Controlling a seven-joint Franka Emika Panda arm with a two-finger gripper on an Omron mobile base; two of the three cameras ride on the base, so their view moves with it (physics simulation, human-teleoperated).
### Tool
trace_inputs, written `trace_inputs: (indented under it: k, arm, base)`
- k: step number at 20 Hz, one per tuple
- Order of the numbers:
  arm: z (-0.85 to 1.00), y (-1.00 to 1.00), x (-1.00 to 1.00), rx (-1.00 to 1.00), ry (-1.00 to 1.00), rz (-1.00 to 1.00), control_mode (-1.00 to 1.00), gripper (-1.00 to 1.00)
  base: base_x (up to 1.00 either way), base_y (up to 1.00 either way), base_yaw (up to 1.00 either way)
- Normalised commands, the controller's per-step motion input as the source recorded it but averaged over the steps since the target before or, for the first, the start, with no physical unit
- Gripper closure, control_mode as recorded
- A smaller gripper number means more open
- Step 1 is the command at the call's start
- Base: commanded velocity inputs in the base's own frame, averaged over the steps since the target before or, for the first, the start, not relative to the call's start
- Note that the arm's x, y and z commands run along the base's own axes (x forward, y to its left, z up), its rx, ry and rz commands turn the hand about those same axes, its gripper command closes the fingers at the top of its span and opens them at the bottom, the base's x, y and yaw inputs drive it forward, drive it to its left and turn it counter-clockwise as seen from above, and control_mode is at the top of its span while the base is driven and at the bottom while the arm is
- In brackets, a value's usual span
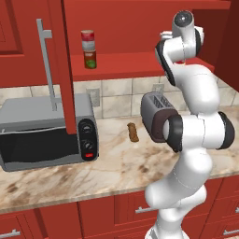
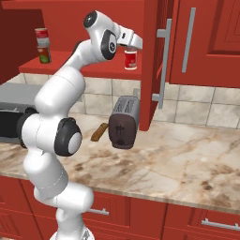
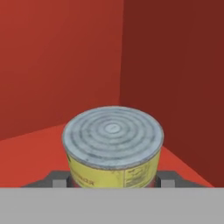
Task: Stack two cans on top of the other two cans in the cabinet.
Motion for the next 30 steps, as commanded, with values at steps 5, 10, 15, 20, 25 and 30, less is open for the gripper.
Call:
trace_inputs:
  k: [5, 10, 15, 20, 25, 30]
  arm:
    - [-0.11, 0.0, 0.01, 0.0, 0.0, 0.0, -1.0, -1.0]
    - [-0.07, 0.0, 0.0, 0.01, 0.0, 0.0, -1.0, -1.0]
    - [-0.02, 0.03, -0.01, 0.0, 0.0, 0.0, -1.0, -1.0]
    - [-0.06, 0.08, -0.26, 0.0, -0.02, -0.01, -1.0, -1.0]
    - [-0.17, 0.16, -0.44, 0.0, -0.01, -0.08, -1.0, -1.0]
    - [-0.1, 0.18, -0.59, 0.0, -0.01, -0.05, -1.0, -1.0]
  base:
    - [0.0, 0.0, 0.0]
    - [0.0, 0.0, 0.0]
    - [0.0, 0.0, 0.0]
    - [0.0, 0.0, 0.0]
    - [0.0, 0.0, 0.0]
    - [0.0, 0.0, 0.0]
